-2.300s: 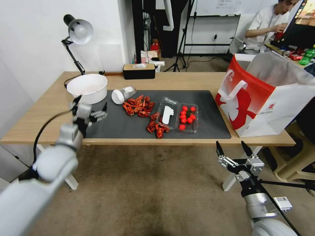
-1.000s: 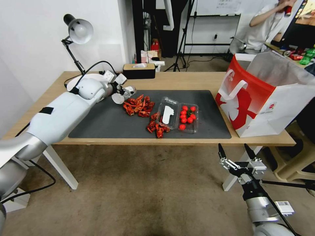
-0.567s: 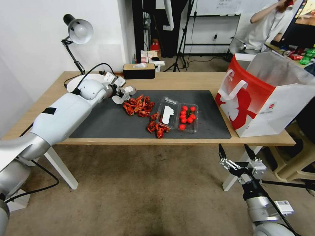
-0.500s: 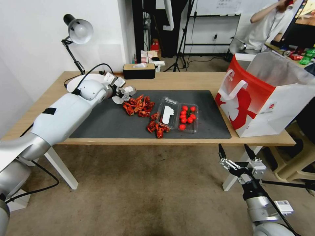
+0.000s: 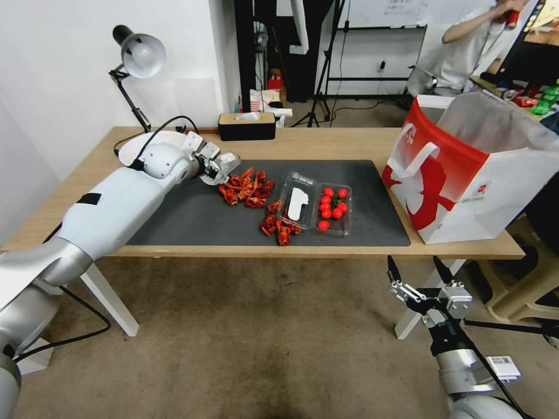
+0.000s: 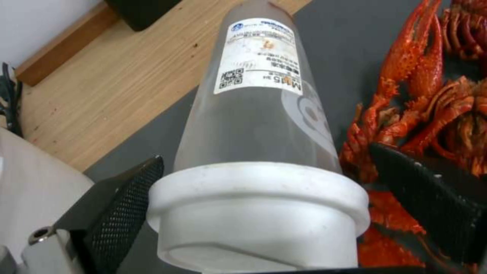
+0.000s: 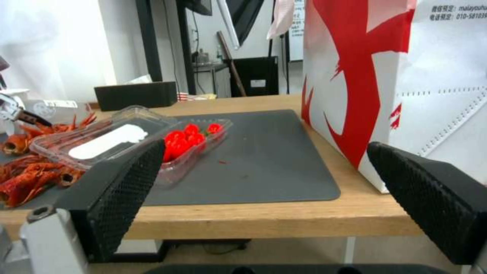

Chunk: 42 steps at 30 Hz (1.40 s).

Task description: Pick up the trash from the table and place it into the takeout bag.

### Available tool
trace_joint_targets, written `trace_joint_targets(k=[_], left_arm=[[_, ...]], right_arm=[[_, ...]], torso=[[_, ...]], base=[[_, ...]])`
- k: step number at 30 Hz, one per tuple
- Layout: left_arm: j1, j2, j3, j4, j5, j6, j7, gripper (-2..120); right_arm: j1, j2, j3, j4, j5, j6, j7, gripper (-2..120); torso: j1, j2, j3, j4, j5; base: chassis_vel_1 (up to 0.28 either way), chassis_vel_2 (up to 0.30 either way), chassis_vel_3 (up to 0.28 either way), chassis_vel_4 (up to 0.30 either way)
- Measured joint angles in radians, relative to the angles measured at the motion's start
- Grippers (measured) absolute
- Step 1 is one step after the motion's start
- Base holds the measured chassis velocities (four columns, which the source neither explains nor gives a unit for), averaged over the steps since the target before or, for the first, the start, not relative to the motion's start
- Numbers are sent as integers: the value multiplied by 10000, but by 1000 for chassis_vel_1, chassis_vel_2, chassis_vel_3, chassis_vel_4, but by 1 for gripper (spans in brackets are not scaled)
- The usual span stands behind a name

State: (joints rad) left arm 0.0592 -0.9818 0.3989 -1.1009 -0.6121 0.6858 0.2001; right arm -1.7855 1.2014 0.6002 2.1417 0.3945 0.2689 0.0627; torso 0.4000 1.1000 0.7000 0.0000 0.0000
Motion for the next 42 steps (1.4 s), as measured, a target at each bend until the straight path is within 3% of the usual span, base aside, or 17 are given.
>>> trace_joint_targets(k=[9, 21, 26, 35, 42], left_arm=[[-12, -136, 15, 170, -21, 5, -129, 97], [-51, -121, 35, 249, -146, -19, -383, 64], [-5, -116, -8, 216, -166, -25, -447, 56], [63, -27, -276, -165, -209, -36, -477, 55], [-455, 120, -496, -1130, -561, -94, -451, 55]], right_arm=[[-39, 0, 1, 49, -6, 0, 0, 100], [-17, 13, -39, 47, -20, 6, -2, 100], [0, 13, -51, 43, -22, 6, -5, 100], [-12, 14, -53, 37, -27, 7, -10, 100], [17, 35, -67, 69, -36, 7, -10, 100]], torso=[[0, 0, 0, 0, 1], [-2, 1, -1, -2, 0], [-2, 1, -1, 0, 1], [0, -1, 1, 2, -6], [-1, -2, 1, 1, 1]], base=[[0, 0, 0, 0], [0, 0, 0, 0], [0, 0, 0, 0], [0, 0, 0, 0], [0, 0, 0, 0]])
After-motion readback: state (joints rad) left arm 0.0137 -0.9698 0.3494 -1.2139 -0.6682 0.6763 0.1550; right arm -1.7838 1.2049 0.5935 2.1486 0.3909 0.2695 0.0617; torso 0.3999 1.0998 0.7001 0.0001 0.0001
